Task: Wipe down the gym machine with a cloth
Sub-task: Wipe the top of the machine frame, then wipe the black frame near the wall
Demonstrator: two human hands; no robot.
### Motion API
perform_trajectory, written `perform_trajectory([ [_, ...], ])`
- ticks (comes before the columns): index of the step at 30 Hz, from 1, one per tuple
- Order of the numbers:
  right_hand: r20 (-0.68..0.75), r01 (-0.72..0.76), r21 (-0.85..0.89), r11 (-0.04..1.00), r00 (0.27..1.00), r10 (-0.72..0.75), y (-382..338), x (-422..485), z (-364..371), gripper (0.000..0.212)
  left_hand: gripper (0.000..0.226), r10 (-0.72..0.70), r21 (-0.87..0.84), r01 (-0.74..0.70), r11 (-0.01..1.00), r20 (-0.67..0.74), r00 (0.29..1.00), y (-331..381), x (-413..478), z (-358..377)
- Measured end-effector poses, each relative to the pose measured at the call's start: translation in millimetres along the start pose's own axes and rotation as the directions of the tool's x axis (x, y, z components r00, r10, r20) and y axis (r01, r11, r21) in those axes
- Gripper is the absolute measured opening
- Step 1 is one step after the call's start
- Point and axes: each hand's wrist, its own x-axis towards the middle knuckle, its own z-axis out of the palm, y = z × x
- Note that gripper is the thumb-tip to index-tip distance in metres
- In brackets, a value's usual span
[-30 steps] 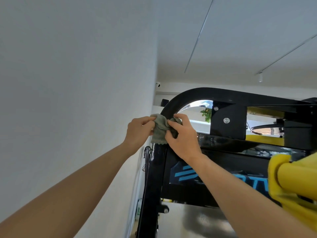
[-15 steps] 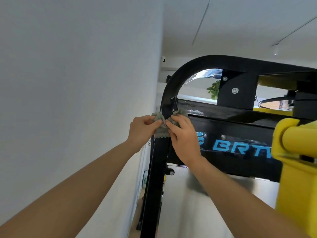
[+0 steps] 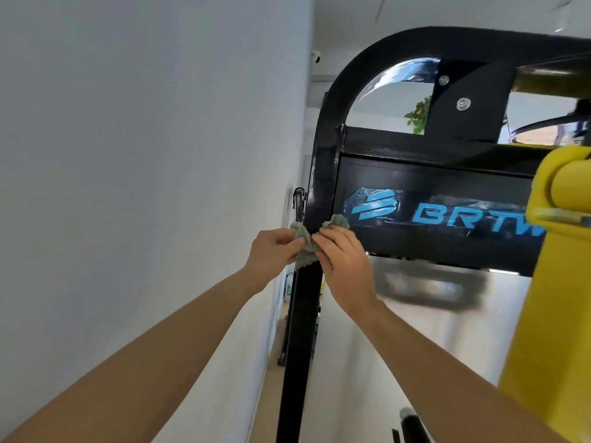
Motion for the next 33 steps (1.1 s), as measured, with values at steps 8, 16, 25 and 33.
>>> perform_trajectory([
  [8, 0.021, -0.072, 0.028, 0.997, 0.997, 0.071, -6, -32, 11, 0.023, 0.023, -0.125, -0.174, 0.12, 0.977, -0.013, 0.992, -30, -27, 6],
  [16, 0.041, 0.009, -0.03, 0.999, 0.999, -0.008, -12, -49, 19, 0.021, 0.019, -0.166, -0.267, 0.15, 0.952, -0.039, 0.985, -56, -42, 5],
  [25, 0.154, -0.008, -0.027, 1.0, 0.988, 0.012, -17, -100, 22, 0.021, 0.024, -0.079, -0.138, 0.082, 0.987, 0.027, 0.996, -92, -68, 0],
  [33, 0.131, -0.217, 0.063, 0.974, 0.969, 0.208, -37, -141, 36, 0.021, 0.029, -0.029, -0.064, 0.03, 0.998, 0.011, 1.0, -129, -85, 3],
])
